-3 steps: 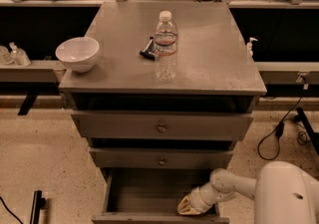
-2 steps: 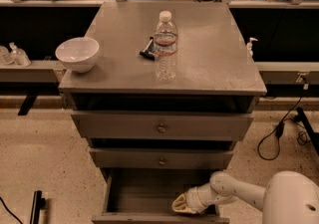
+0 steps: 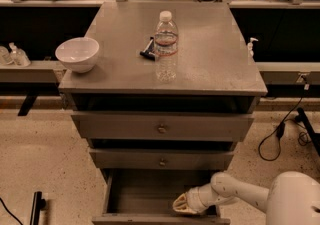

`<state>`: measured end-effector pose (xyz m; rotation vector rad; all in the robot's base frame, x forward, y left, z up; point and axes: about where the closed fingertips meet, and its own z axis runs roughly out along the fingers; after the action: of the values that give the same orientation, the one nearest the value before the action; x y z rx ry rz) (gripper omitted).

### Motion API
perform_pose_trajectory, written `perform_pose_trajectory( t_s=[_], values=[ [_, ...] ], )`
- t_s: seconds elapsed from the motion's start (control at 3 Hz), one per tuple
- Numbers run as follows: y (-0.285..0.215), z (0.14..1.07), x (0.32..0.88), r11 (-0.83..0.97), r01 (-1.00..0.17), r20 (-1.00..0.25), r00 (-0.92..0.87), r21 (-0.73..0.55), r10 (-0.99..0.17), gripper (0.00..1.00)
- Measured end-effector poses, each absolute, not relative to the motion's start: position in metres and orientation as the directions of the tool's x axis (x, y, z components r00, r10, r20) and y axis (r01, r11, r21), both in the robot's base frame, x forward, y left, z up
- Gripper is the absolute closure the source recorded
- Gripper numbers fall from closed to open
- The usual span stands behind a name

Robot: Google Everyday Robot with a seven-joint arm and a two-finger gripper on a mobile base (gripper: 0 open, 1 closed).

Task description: Open bottom drawer

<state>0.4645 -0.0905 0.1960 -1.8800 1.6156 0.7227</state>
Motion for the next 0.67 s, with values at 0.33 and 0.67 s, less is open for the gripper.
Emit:
perform_pose_trajectory(
  t_s=[0.33, 0.67],
  values=[
    [-0.097, 0.196, 0.470, -0.084, -0.992, -0.679, 0.125, -0.093, -0.723, 1.00],
    [-0.100, 0.186, 0.472, -0.067, -0.993, -0.654, 0.112, -0.093, -0.748, 1.00]
  ],
)
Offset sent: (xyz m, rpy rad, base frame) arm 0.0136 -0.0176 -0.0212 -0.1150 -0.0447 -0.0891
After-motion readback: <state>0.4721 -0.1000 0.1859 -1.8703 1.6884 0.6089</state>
